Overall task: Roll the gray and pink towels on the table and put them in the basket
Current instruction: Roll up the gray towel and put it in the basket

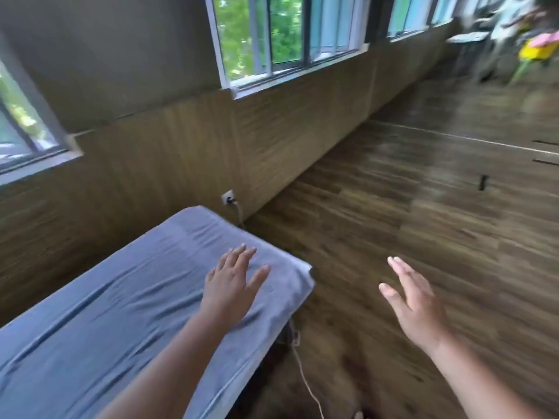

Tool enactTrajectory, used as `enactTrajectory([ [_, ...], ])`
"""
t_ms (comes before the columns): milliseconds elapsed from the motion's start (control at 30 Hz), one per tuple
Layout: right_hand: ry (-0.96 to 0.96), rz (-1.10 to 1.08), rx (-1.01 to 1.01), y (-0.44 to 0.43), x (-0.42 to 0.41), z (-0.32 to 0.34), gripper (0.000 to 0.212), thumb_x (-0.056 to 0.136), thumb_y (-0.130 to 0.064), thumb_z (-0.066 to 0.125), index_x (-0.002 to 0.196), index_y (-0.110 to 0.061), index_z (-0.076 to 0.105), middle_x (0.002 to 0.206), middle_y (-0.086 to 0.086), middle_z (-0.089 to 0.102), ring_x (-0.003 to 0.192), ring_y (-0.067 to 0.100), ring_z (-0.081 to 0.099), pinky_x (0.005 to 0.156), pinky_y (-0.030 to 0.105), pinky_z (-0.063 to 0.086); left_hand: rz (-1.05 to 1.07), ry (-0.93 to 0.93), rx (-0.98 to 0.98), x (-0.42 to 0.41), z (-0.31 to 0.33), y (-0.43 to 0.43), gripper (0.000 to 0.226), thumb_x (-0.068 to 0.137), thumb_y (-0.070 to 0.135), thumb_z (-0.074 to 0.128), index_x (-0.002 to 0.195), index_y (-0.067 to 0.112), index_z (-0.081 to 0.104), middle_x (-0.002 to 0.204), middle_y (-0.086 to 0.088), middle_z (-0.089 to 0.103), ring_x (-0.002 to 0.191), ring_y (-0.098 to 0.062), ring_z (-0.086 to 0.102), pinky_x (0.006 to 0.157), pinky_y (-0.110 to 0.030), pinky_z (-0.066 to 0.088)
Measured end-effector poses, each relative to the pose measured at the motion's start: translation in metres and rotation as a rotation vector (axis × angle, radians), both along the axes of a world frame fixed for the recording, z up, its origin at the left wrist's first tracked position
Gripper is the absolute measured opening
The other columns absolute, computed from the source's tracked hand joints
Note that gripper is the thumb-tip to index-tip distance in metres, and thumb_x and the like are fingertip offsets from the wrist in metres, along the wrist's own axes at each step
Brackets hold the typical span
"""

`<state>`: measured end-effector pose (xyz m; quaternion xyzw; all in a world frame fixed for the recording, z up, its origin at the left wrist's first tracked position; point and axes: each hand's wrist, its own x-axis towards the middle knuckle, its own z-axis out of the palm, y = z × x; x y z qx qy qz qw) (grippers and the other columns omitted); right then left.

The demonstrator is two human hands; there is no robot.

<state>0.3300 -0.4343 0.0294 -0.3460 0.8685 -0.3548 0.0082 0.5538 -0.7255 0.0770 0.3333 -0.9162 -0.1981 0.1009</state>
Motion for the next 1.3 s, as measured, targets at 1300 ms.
enactTrajectory([
  [1300, 0.034, 1.059, 0.083, -0.578, -0.534, 0.062, 0.077, 0.084, -0.059, 0.065, 0.15, -0.039, 0.032, 0.154, -0.023, 0.031, 0.144, -0.005, 0.022, 0.116, 0.026, 0.028, 0.646, 0.239, 0.047, -0.526, -0.016, -0.316, 0.08, 0.085, 0.084, 0.034, 0.152, 0.041, 0.027, 0.158, 0.022, 0.026, 0.146, -0.002, 0.016, 0.117, -0.041, 0.025],
])
